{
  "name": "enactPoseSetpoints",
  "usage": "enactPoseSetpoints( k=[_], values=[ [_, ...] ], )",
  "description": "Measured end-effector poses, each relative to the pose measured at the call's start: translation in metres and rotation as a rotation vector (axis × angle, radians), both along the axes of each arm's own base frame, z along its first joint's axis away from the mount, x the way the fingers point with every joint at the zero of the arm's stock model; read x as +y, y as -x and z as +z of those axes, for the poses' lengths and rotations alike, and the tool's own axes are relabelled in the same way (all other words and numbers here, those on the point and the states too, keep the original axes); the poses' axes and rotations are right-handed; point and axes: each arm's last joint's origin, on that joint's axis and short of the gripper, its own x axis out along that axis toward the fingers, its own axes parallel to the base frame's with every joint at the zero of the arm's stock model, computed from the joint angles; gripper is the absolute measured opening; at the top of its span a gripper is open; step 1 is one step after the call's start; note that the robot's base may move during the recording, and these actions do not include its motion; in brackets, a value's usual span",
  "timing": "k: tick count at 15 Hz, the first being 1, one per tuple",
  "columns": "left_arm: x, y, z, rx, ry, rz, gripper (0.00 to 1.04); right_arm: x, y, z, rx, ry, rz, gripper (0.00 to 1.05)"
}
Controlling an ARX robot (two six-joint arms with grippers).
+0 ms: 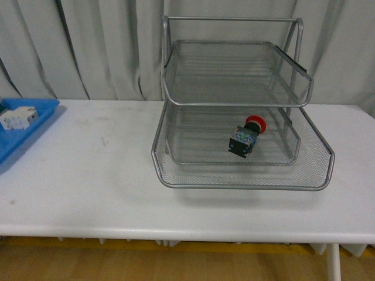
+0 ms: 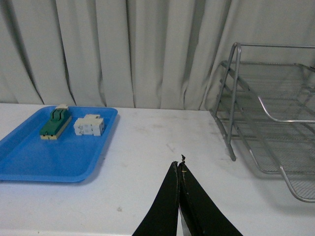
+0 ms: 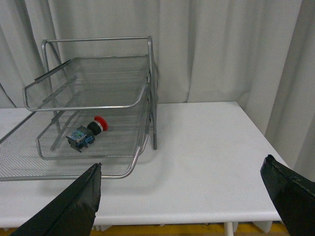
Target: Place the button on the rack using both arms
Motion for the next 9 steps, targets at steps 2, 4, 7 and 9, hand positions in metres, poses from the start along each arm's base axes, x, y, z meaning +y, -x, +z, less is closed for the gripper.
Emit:
enactPoseSetpoints(
  k=[2,4,7,9],
  values=[
    [0.0,0.004,0.0,0.002,0.0,0.0,0.02,0.0,0.0,0.0,0.0,0.0,0.0,0.98],
    [0.0,0.008,0.001,-0.005,0.0,0.0,0.02,0.0,0.0,0.0,0.0,0.0,0.0,0.98],
    [0.0,0.014,0.001,-0.006,0.0,0.0,0.02,0.0,0.0,0.0,0.0,0.0,0.0,0.98],
    [0.0,0.016,0.001,-0.003,0.0,0.0,0.02,0.0,0.0,0.0,0.0,0.0,0.0,0.98]
  ],
)
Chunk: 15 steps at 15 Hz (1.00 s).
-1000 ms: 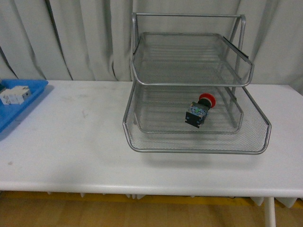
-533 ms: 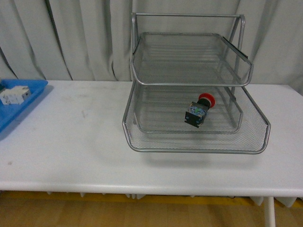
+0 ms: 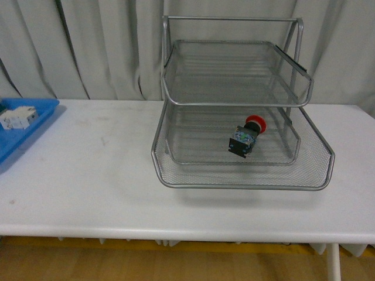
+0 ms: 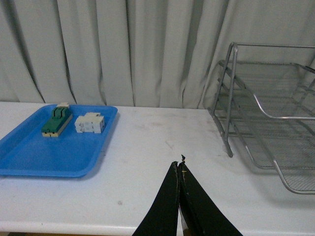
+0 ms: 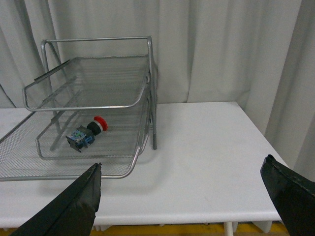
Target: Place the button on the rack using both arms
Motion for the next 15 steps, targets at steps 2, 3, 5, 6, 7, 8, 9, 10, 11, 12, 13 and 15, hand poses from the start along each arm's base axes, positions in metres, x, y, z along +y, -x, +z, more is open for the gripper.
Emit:
enactPoseSetpoints(
  k=[2,3,5,6,7,8,9,10,11,12,13,15],
  values=[
    [0.0,0.002,0.0,0.0,0.0,0.0,0.02,0.0,0.0,0.0,0.0,0.0,0.0,0.98],
    [0.0,0.003,0.0,0.001,0.0,0.0,0.02,0.0,0.0,0.0,0.0,0.0,0.0,0.98],
    [0.0,0.013,-0.007,0.047,0.0,0.0,0.02,0.0,0.0,0.0,0.0,0.0,0.0,0.98],
    [0.0,0.014,-0.001,-0.01,0.0,-0.002,0.02,0.0,0.0,0.0,0.0,0.0,0.0,0.98],
    [0.0,0.014,-0.004,0.015,0.0,0.0,0.02,0.0,0.0,0.0,-0.001,0.0,0.0,0.98],
    [0.0,0.014,-0.004,0.016,0.0,0.0,0.02,0.0,0.0,0.0,0.0,0.0,0.0,0.98],
    [0.0,0.014,-0.003,0.009,0.0,0.0,0.02,0.0,0.0,0.0,0.0,0.0,0.0,0.98],
    [0.0,0.014,-0.004,0.012,0.0,0.0,0.02,0.0,0.0,0.0,0.0,0.0,0.0,0.98],
    [0.0,0.014,-0.004,0.011,0.0,0.0,0.11,0.0,0.0,0.0,0.0,0.0,0.0,0.98],
    [0.0,0.014,-0.004,0.012,0.0,0.0,0.24,0.001,0.0,-0.002,0.105,-0.036,-0.073,0.98],
    [0.0,0.014,-0.004,0.012,0.0,-0.001,0.37,-0.001,-0.008,0.003,0.15,-0.096,-0.17,0.98],
    [0.0,0.014,-0.004,0.012,0.0,0.0,0.6,-0.014,-0.029,0.038,0.03,-0.165,-0.228,0.98]
  ],
)
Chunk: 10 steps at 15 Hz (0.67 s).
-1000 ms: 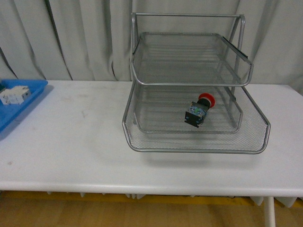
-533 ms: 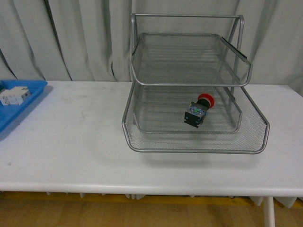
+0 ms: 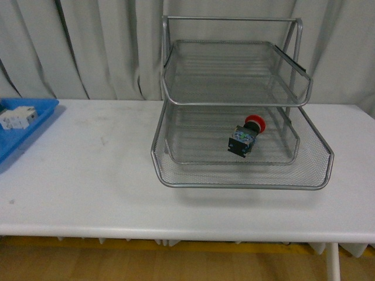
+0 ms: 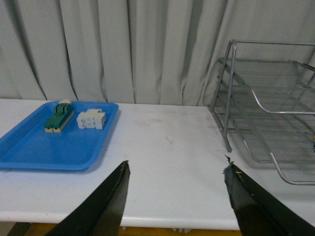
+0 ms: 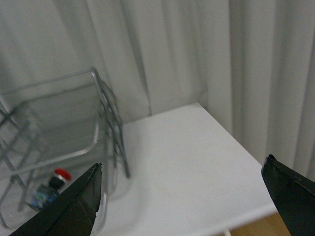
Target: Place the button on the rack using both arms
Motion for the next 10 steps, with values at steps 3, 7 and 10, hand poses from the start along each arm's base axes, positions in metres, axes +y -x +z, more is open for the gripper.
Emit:
enactPoseSetpoints(
  k=[3,7,10],
  values=[
    [0.0,0.0,0.0,0.0,0.0,0.0,0.96,0.003,-0.073,0.034,-0.056,-0.06,0.153,0.98],
    [0.0,0.0,0.0,0.0,-0.002,0.0,0.98,0.038,-0.172,0.016,0.206,-0.153,0.352,0.72],
    [0.0,0.0,0.0,0.0,-0.003,0.0,0.98,0.079,-0.193,-0.006,0.404,-0.15,0.529,0.35]
  ],
)
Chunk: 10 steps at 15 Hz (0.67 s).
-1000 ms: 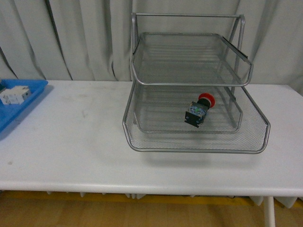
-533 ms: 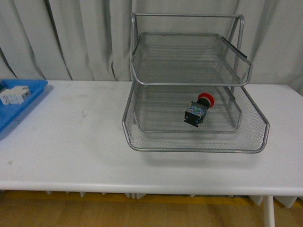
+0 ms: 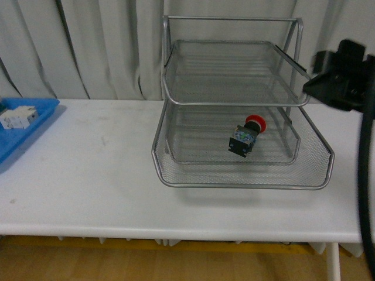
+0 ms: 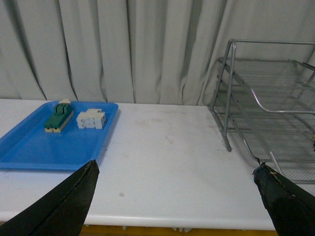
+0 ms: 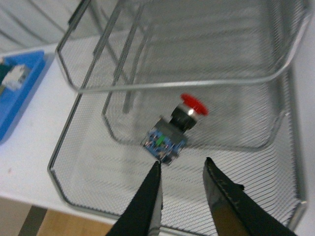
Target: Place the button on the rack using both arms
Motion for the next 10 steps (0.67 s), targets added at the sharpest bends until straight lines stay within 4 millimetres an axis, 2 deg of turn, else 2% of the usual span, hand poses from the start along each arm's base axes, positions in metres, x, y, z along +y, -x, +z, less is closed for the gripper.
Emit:
enactPoseSetpoints(
  k=[3,10],
  values=[
    [0.0,0.0,0.0,0.0,0.0,0.0,0.98,0.027,-0.001,-0.025,0.155,0.027,0.106,0.01],
    [0.0,0.0,0.0,0.0,0.0,0.0,0.98,0.07,-0.001,-0.078,0.364,0.126,0.264,0.02]
  ],
)
